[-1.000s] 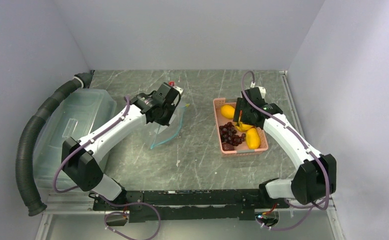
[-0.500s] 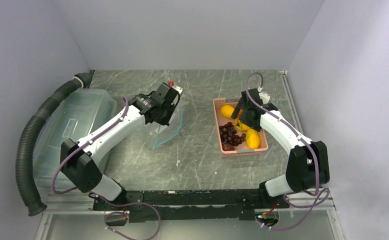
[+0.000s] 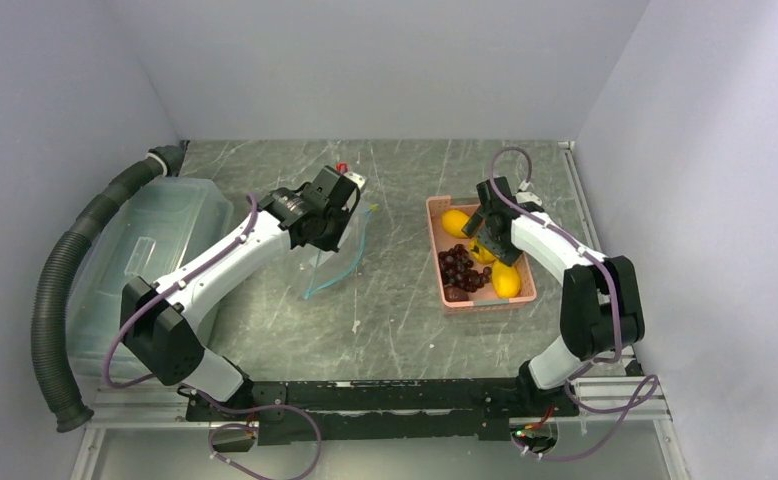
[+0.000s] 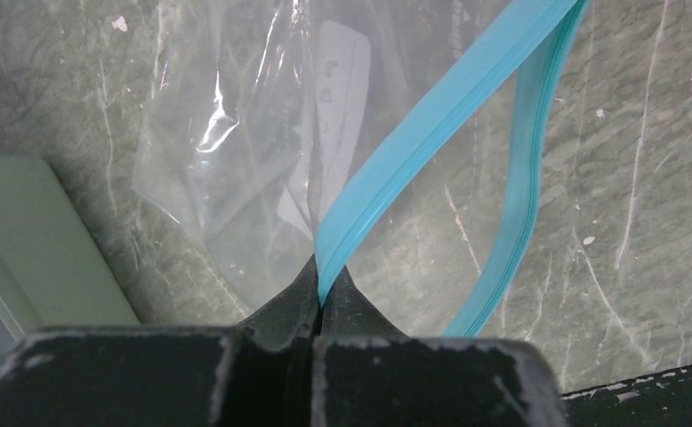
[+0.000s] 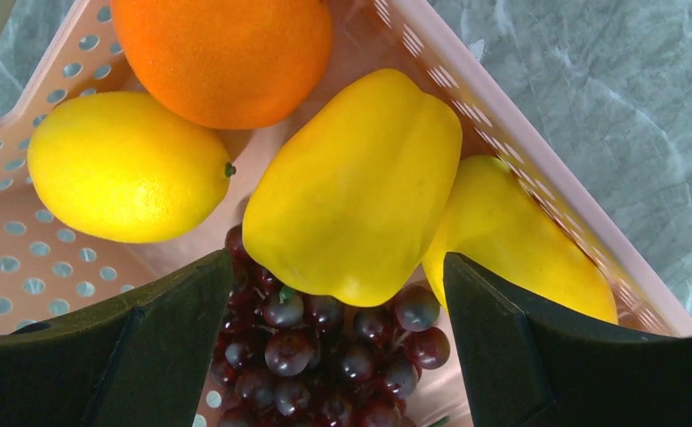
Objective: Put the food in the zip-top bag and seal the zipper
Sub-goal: Pick up the fake vegetable from the bin.
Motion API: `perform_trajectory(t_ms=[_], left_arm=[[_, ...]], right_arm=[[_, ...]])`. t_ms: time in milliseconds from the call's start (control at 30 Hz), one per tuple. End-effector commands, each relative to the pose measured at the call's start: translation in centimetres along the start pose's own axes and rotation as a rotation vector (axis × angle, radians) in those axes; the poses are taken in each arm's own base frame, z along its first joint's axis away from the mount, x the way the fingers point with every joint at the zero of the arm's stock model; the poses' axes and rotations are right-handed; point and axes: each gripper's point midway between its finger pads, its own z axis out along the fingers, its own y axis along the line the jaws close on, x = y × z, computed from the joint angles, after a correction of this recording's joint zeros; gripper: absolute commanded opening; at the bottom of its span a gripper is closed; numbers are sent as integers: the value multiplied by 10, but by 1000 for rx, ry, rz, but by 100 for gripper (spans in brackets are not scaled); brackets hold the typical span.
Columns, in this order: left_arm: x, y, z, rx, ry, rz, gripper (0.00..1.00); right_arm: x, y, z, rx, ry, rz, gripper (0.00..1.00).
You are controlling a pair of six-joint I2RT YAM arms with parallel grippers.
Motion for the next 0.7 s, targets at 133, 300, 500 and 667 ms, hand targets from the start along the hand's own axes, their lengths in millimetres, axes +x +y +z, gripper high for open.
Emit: perform_trajectory(t_ms=[133,300,500,667], left_arm=[[-12,-1,-11,30,-61,-3,0],[-12,-2,-11,32,-61,-4,0],[-11,-2,-10,36,-54,-3,0],[-11,-3,-10,38,-56,-2,0]], right_arm=[[-20,3,9,23,-54,99,91],[-20,2,15,25,-48,123,90],[-16,4,19,16,-30,133,80],[-16,4,18,5,-36,135,66]])
